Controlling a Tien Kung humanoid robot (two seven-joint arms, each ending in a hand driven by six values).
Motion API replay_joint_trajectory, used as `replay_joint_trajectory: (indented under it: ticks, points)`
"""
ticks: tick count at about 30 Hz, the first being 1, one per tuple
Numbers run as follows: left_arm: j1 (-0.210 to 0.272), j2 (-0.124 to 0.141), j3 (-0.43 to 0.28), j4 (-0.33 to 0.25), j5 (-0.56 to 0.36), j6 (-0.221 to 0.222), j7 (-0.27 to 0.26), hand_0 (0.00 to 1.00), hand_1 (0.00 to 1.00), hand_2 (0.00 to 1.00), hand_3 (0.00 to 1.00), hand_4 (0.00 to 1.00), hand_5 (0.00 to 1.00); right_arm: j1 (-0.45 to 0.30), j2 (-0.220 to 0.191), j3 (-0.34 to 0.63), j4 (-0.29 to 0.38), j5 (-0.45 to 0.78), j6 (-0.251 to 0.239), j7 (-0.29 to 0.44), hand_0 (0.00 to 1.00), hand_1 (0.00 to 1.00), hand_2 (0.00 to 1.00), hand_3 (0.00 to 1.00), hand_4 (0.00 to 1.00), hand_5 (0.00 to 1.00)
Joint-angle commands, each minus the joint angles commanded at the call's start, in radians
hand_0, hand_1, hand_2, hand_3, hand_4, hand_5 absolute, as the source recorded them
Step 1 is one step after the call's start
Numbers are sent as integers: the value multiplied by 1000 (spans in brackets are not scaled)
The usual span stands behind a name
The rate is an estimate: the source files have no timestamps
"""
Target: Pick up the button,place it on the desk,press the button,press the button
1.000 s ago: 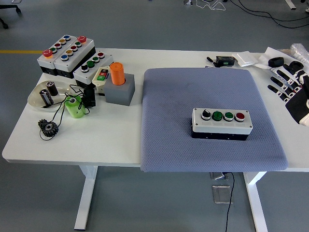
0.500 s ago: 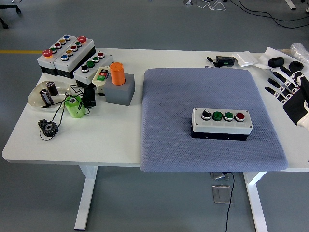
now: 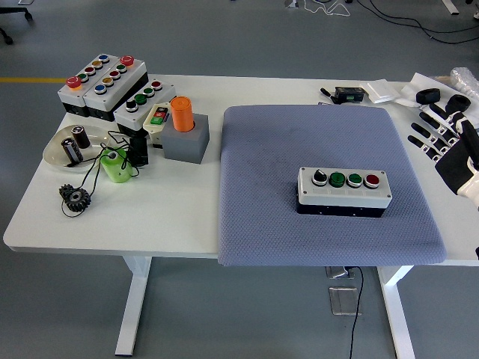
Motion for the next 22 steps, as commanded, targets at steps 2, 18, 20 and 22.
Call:
replay_joint_trajectory:
  ticks: [2,18,20,22]
  points:
    - [0,0,-3,0,5,0,1,644,696,695,499,306,998,-1,0,0,-1,-2,0,-1,870,807,865,853,638,575]
    - [0,1,30,0,-32,-2,-5,644,696,696,500,304,998,-2,2,4,-11,-64,11,-6,916,828,879,865,830,565]
    - [-1,0,30,0,-35,-2,-6,644,695,695,501,304,998,-1,2,5,-12,-64,12,-3,939,857,902,889,837,519]
    - [-2,0,33,0,-39,-2,-7,644,695,695,501,304,998,-1,4,7,-13,-64,9,0,939,857,902,889,837,519]
